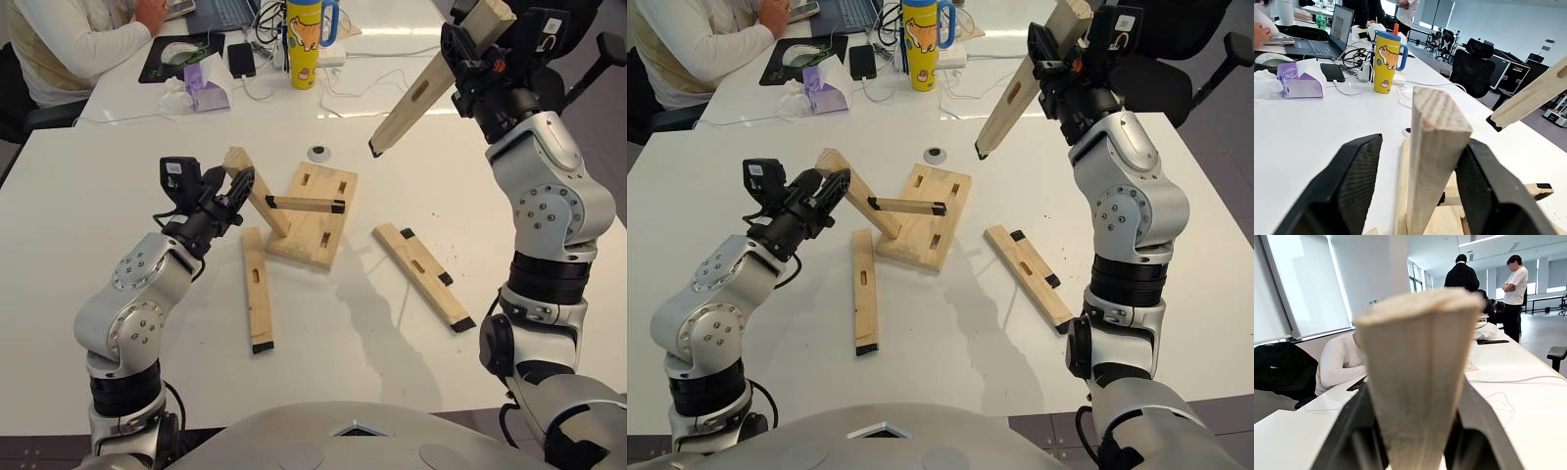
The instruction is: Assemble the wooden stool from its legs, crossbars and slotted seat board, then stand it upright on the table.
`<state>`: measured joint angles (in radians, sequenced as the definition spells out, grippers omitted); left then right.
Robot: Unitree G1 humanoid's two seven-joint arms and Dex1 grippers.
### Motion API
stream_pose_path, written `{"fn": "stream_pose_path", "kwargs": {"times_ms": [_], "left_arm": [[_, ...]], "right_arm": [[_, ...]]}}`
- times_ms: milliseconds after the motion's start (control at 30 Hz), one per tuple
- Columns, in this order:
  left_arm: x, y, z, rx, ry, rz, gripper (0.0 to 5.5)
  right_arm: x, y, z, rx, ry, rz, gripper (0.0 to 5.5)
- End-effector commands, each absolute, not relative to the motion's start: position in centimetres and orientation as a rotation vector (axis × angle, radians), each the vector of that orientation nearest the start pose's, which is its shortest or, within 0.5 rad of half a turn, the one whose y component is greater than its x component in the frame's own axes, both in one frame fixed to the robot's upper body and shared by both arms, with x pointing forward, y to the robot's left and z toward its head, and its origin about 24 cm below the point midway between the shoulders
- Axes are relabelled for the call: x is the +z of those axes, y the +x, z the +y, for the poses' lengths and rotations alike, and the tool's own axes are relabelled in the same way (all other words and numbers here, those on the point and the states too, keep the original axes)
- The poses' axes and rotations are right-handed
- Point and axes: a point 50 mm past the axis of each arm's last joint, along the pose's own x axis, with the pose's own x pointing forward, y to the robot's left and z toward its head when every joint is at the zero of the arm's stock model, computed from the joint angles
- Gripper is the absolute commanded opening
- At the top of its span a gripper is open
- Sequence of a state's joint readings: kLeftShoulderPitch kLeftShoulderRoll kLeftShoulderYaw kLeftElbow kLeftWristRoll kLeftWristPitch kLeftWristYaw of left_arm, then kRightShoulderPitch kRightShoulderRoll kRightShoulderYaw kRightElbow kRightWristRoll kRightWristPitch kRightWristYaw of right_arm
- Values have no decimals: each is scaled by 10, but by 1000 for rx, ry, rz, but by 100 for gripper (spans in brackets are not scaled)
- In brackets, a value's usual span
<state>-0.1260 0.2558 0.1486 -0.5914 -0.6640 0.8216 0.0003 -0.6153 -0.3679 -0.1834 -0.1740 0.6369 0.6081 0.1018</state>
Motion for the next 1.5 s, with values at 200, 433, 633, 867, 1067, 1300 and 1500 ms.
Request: {"fn": "stream_pose_path", "kwargs": {"times_ms": [200,433,633,867,1067,1300,1500], "left_arm": [[146,261,155,-257,-295,64,112],[142,281,156,-141,-286,31,107],[140,291,155,-21,-223,-19,106],[127,293,128,2,-181,-12,105],[132,295,114,-19,-227,-11,105],[143,298,102,-53,-255,-16,105],[142,299,101,-40,-238,-10,105]], "right_arm": [[228,319,-174,338,202,-242,102],[230,321,-170,344,211,-259,102],[232,321,-167,354,268,-251,102],[194,323,-163,207,624,-50,102],[162,322,-142,160,653,105,102],[151,325,-139,98,581,137,102],[179,320,-112,257,310,-20,102]]}}
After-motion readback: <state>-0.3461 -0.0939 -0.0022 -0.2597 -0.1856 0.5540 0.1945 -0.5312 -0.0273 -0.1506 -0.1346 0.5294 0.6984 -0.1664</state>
